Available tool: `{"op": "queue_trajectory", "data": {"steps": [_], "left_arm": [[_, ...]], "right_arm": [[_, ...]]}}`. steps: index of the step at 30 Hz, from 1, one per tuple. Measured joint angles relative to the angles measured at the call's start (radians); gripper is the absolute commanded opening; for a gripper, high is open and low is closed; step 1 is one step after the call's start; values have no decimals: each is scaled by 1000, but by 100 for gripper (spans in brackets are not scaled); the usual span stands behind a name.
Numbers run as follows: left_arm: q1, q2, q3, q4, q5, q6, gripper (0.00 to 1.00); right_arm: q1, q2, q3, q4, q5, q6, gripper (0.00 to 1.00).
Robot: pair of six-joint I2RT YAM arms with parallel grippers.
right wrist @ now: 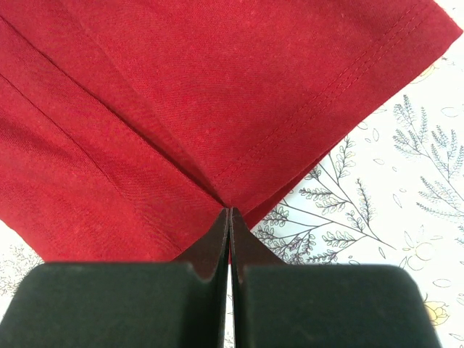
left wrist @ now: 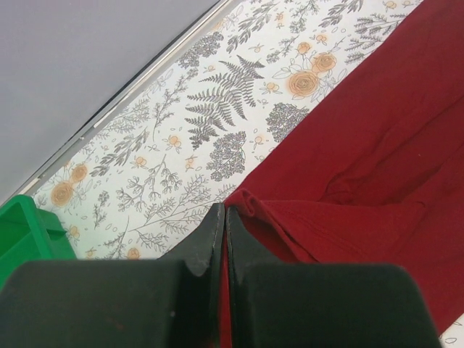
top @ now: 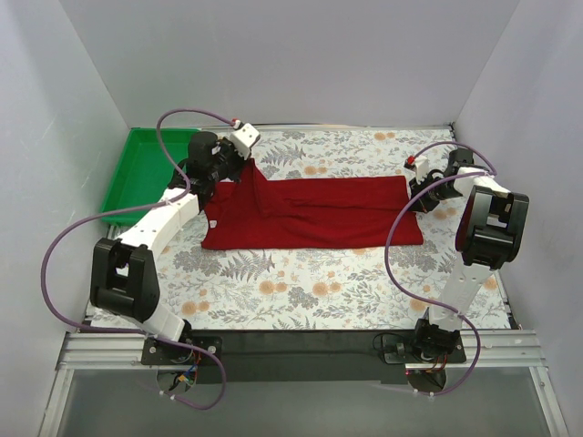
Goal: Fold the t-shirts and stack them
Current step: Fold the tshirt
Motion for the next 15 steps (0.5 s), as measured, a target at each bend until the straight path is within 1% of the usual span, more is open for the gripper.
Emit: {"op": "queue_trajectory", "data": {"steps": [15], "left_arm": [[2,101,1,6,-31,5,0]], "right_arm": [[0,0,0,5,-1,7,1]]}}
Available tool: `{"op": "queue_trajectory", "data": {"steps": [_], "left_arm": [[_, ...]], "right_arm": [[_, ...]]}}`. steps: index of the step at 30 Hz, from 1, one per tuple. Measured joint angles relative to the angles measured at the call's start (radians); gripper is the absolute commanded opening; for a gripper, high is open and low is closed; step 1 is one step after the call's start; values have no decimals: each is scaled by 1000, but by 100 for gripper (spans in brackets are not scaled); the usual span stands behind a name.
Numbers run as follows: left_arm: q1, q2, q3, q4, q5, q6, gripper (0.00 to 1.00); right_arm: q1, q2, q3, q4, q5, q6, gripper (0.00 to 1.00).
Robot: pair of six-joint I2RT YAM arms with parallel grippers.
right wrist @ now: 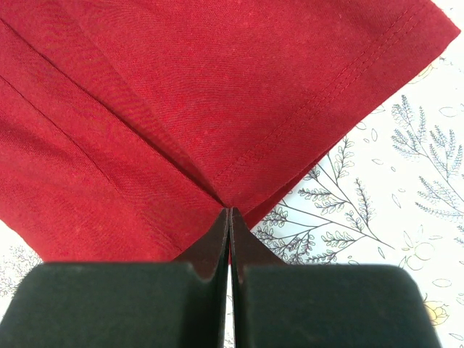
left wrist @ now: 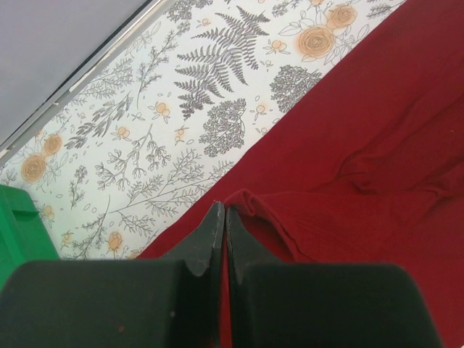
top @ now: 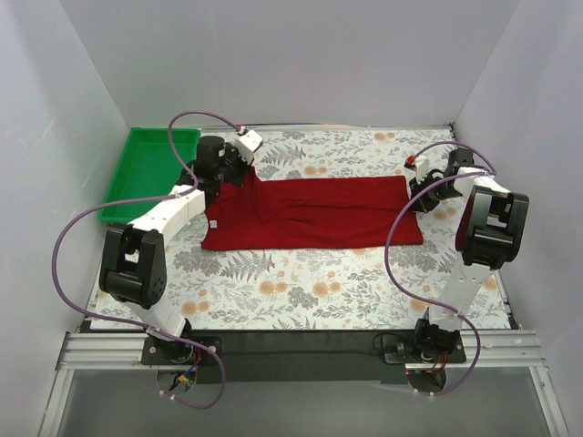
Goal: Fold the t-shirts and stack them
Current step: Fold the tshirt
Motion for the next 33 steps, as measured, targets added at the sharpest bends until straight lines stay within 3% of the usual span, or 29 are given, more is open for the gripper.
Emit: {"op": "queue_trajectory", "data": {"steps": [4,9,12,28,31,32,33], "left_arm": [[5,13,0,1,-8,0,0],[10,20,0,20,-25,-2,0],[13,45,2,32,-32,-6,0],[18,242,74,72,-105,-34,1],[18,276,97,81,-122,-47,18],[18,286,103,82,-129,-53,37],[18,291,106,84,-135,-57,43]], "right_arm": [[0,0,0,1,0,3,9],[0,-2,0,7,0,20,34],[0,-21,0,11,0,26,41],[0,-229,-93,35,-93,52,46],[3,-245,-121,35,-109,52,48],[8,-251,-127,34,-114,51,48],[11,-259,-133,35,-117,48,48]]}}
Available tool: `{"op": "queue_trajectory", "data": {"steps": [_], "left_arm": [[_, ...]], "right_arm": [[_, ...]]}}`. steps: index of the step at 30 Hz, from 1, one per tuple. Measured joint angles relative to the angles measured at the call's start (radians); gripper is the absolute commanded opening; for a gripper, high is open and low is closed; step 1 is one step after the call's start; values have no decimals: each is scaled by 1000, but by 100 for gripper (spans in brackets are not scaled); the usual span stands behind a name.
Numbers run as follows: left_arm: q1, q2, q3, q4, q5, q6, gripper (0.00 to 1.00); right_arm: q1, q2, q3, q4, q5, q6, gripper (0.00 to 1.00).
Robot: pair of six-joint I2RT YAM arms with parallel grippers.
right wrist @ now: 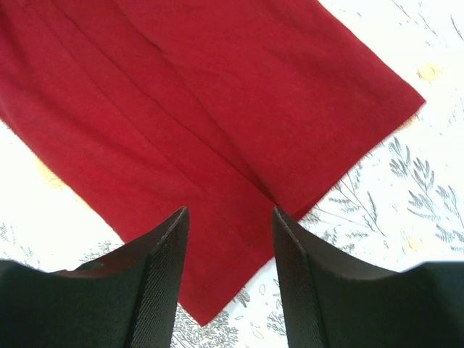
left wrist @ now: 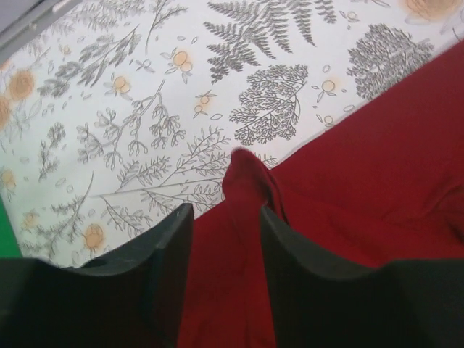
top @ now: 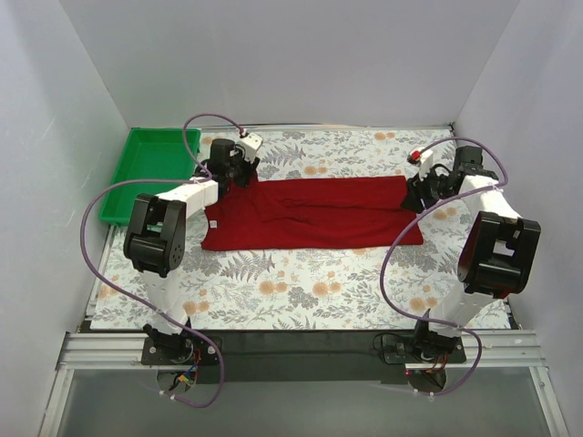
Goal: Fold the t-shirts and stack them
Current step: Fold the tshirt
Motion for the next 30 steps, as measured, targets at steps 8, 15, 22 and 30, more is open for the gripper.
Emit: {"op": "queue_trajectory", "data": {"steps": [8,15,22,30], "left_arm": [[0,-111,-22,-27,-117,-140,82],[11,-589,-197,-178,-197,-431,85],[30,-917,-461,-295,-199,-654,82],[30,-1086,-652,-399,-250,-717,82]], "right_arm": [[254,-83,-39,-3,-31,-86,54],[633,-45,0,54,-21,-89,56],[928,216,234,251,257,122,56],[1028,410,376,325,462,232,56]]}}
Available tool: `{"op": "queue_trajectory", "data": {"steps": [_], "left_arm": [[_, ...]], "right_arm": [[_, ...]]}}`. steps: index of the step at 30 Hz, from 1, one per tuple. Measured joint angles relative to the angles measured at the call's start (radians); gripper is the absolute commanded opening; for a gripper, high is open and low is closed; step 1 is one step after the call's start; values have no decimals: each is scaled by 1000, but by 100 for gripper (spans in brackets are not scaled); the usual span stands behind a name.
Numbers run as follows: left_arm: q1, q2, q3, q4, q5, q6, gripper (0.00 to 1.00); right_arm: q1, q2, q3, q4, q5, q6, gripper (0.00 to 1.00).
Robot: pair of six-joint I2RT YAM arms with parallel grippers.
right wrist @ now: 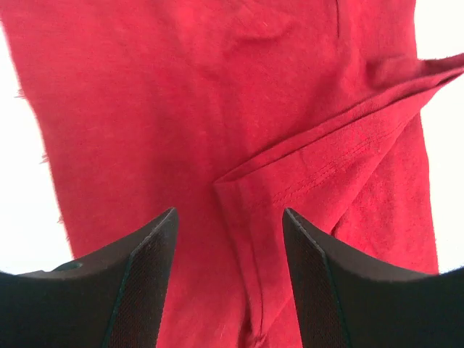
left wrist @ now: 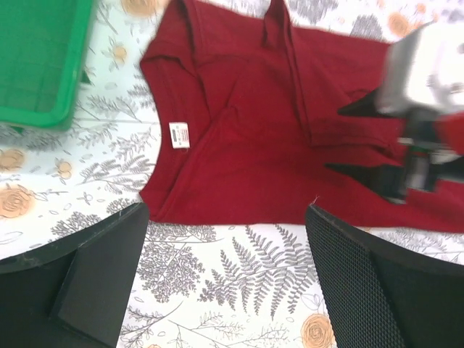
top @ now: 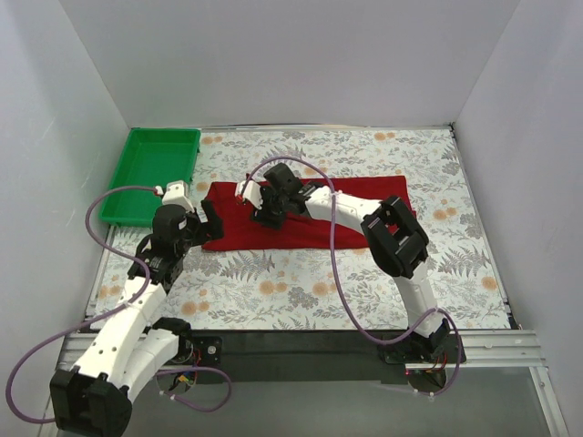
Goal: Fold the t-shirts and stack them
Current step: Fold the tshirt
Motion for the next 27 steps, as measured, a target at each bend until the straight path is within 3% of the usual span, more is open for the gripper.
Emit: {"op": "queue_trajectory", "data": {"steps": [8,11,15,27], "left_arm": [[0,-85,-6,9,-38,-2,82],[0,-79,-6,8,-38,-2,82],[0,-80,-6,9,-38,-2,82],[1,-83,-6,9,-38,-2,82]], "right_arm": [[8,81,51,4,109,27,51],[8,91,60,6,127,31,35],[8,92,61,4,131,44,23],[0,88,81,5,127,109,9]]}}
